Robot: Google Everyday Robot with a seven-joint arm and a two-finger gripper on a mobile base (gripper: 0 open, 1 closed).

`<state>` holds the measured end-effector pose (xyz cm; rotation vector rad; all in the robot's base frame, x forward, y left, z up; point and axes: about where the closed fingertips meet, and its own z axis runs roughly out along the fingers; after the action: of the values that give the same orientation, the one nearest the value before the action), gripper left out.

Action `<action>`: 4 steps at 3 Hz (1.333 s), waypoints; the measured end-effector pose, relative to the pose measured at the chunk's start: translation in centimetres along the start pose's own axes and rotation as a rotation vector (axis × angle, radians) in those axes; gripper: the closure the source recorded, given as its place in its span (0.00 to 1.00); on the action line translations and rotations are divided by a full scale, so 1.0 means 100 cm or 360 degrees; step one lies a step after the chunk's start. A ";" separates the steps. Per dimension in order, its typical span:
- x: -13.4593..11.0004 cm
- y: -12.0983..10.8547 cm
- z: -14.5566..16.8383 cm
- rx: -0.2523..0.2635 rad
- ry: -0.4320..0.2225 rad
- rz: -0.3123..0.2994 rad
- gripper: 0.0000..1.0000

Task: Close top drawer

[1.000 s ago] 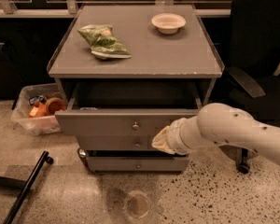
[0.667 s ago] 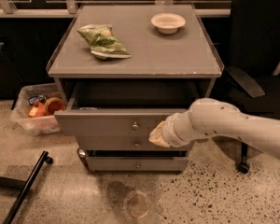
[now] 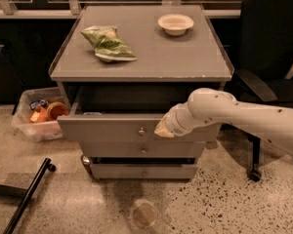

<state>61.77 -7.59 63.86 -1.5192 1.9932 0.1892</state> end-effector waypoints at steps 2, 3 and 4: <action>-0.010 -0.016 0.006 0.0024 0.0007 -0.0044 0.35; -0.010 -0.015 0.006 0.0024 0.0007 -0.0044 0.11; -0.011 -0.011 0.005 0.0025 0.0006 -0.0048 0.00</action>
Offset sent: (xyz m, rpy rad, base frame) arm 0.0573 0.0144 0.0164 -0.0465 -0.0711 0.0305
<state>63.15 -6.85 64.37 -1.5396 1.9694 0.1579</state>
